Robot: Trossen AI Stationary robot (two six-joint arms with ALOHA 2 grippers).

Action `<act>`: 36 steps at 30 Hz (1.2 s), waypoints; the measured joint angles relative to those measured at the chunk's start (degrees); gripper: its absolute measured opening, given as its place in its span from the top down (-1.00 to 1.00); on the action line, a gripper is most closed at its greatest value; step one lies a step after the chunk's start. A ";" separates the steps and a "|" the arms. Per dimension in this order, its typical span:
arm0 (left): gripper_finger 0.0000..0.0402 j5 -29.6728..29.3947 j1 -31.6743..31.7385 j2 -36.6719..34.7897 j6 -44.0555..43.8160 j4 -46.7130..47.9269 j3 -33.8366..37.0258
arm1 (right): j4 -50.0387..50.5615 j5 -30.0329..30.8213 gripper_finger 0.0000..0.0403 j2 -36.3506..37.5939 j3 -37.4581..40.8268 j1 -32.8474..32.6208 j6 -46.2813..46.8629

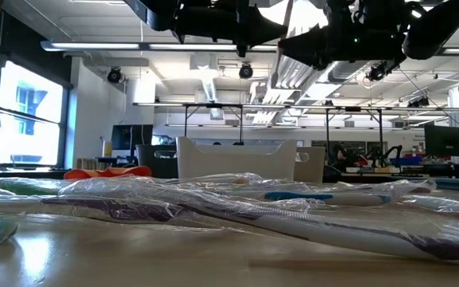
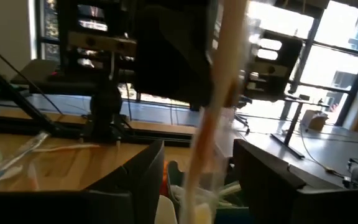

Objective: Pick & Place Toothbrushes
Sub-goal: Put the orange toothbrush into the gray bin

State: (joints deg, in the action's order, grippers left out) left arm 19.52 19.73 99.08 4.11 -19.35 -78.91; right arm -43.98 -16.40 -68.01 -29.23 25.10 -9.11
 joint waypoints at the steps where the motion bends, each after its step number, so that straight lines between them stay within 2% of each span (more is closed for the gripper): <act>1: 0.90 -0.53 0.02 0.18 0.07 -0.50 0.00 | -0.01 -0.27 0.11 0.02 0.00 0.00 -0.06; 7: 0.90 -0.80 0.13 0.21 0.12 -0.17 0.00 | -0.10 0.39 0.23 0.02 0.00 0.07 -0.69; 25: 0.90 -0.44 0.07 0.21 0.17 0.77 0.00 | -0.88 0.00 0.83 0.02 0.00 0.07 -1.65; 36: 0.89 -0.43 0.07 0.19 0.23 1.31 0.00 | -1.08 -0.05 0.90 0.02 0.00 0.07 -1.59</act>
State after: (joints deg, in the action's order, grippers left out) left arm 19.09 19.79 99.26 4.34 -18.04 -78.91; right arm -45.06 -16.45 -67.99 -29.23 25.17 -10.70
